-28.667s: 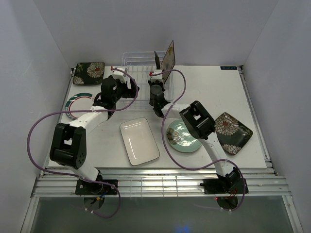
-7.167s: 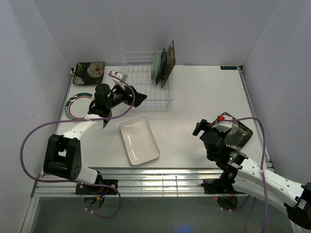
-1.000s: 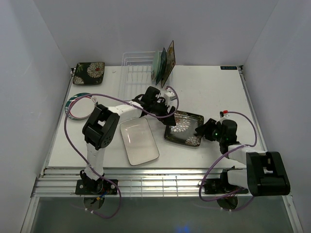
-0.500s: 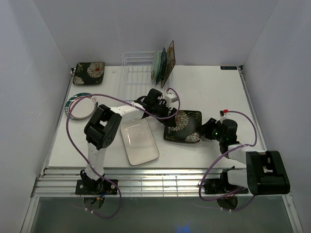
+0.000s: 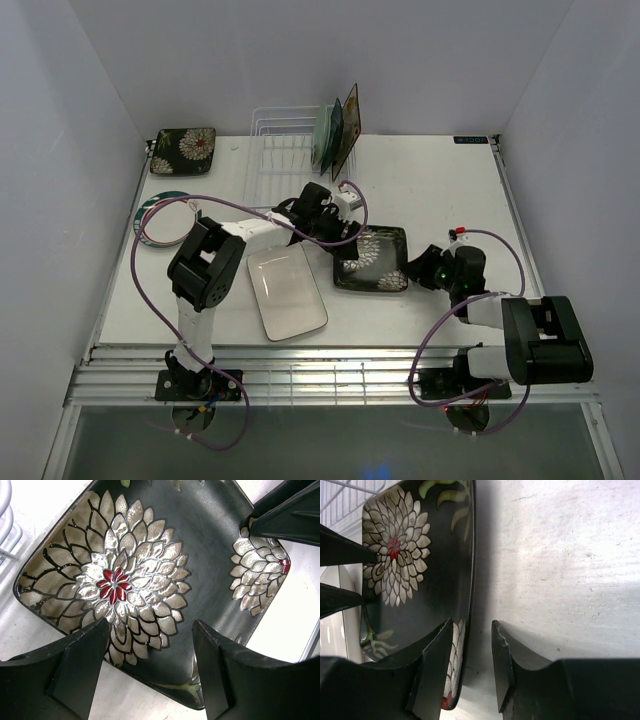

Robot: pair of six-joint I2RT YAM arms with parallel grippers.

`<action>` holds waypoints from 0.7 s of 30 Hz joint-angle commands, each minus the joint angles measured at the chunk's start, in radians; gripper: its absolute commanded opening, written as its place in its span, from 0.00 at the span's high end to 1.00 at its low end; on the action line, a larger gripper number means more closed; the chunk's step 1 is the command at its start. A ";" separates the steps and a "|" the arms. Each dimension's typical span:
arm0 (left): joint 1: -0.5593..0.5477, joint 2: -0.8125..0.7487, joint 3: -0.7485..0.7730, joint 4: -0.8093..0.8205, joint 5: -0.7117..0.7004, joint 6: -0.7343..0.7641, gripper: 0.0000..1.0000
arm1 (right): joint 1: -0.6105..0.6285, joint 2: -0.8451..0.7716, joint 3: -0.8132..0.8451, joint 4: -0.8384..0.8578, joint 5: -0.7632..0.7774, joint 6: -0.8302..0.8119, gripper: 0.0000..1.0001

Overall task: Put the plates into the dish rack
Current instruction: Pick up the plate at the center of the board.

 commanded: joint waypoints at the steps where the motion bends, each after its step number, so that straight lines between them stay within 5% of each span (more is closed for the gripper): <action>1: 0.028 -0.069 -0.015 0.012 -0.060 0.016 0.21 | -0.004 0.035 0.009 0.074 -0.033 -0.001 0.57; 15: 0.028 -0.107 -0.030 0.023 -0.072 0.016 0.21 | 0.001 0.149 0.019 0.252 -0.148 0.053 0.60; 21: 0.027 -0.106 -0.027 0.022 -0.067 0.016 0.21 | 0.003 0.173 0.029 0.252 -0.155 0.050 0.92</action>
